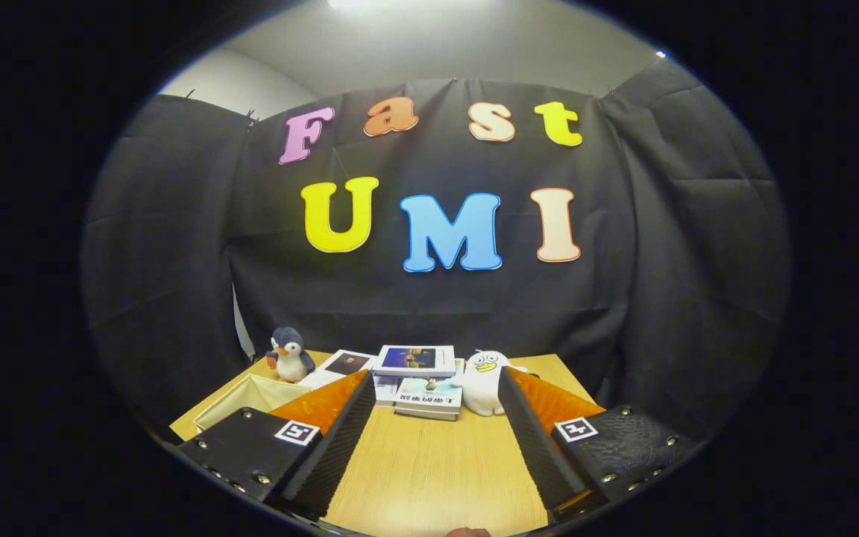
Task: Open the storage box then place both shoes into the box .Put the left shoe in first, then the right shoe, with the right side of both shoes facing outward in a uniform manner.
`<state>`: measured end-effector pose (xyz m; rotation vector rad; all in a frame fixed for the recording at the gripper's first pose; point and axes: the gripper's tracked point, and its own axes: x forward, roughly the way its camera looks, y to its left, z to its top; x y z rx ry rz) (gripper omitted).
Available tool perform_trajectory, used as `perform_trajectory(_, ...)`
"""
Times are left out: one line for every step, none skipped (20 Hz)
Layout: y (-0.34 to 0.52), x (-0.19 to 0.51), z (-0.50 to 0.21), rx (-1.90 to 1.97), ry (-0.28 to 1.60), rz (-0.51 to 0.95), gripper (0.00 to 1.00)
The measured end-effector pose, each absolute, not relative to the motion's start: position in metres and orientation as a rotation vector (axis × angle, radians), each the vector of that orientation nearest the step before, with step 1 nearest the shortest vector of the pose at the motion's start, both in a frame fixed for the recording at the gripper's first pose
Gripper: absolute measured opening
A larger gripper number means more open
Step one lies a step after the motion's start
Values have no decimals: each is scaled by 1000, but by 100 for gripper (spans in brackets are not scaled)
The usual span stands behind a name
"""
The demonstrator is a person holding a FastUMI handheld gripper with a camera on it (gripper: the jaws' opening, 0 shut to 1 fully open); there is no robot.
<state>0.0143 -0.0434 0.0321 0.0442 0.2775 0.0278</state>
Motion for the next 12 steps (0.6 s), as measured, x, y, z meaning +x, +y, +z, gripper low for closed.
perform_trajectory(-47,13,33,44,262,20,99)
perform_trajectory(-48,13,34,44,252,20,99)
perform_trajectory(-49,12,36,46,241,17,99)
perform_trajectory(-50,11,37,47,233,16,99)
perform_trajectory(-51,12,38,48,222,17,99)
perform_trajectory(-52,12,39,49,211,14,99)
perform_trajectory(-53,11,40,49,207,13,99)
perform_trajectory(-54,11,40,51,201,9,99)
perform_trajectory(-54,11,41,55,199,9,99)
perform_trajectory(-53,11,42,62,192,11,99)
perform_trajectory(-54,10,43,68,187,10,99)
perform_trajectory(-54,10,45,71,183,12,99)
